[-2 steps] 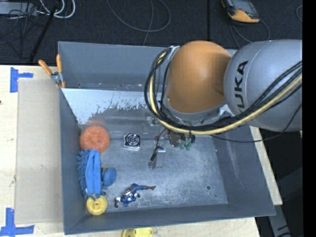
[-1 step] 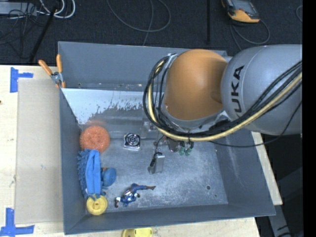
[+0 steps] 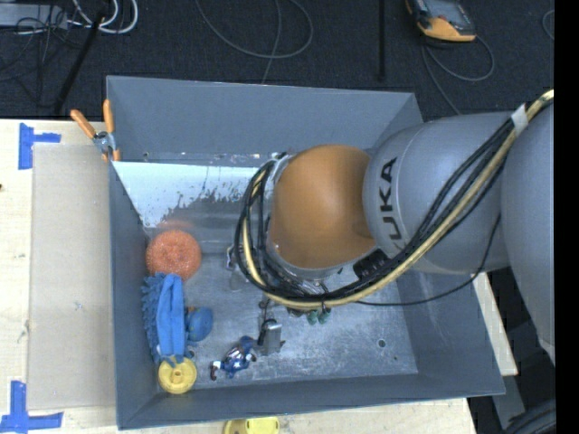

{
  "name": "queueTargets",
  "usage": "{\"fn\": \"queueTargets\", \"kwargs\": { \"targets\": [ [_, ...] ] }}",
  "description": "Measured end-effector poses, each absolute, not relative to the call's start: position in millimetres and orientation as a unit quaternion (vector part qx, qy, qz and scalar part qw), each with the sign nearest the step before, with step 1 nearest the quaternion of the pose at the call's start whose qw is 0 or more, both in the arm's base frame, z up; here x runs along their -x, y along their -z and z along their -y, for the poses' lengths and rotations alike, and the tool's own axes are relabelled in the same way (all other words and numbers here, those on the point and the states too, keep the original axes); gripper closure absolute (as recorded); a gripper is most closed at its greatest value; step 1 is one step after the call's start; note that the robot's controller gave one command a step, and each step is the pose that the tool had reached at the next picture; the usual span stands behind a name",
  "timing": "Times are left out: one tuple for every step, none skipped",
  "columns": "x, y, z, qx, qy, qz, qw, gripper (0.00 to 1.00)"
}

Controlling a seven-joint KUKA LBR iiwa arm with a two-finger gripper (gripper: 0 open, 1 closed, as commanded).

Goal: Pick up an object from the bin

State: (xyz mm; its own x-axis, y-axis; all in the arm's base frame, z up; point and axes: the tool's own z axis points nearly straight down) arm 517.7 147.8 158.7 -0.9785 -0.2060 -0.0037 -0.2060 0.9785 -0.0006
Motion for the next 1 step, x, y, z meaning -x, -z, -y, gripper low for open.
{"fn": "queueTargets", "kwargs": {
  "targets": [
    [-487.8, -134.9, -126.7, 0.149, -0.001, -0.989, -0.002, 0.0]
  ]
}}
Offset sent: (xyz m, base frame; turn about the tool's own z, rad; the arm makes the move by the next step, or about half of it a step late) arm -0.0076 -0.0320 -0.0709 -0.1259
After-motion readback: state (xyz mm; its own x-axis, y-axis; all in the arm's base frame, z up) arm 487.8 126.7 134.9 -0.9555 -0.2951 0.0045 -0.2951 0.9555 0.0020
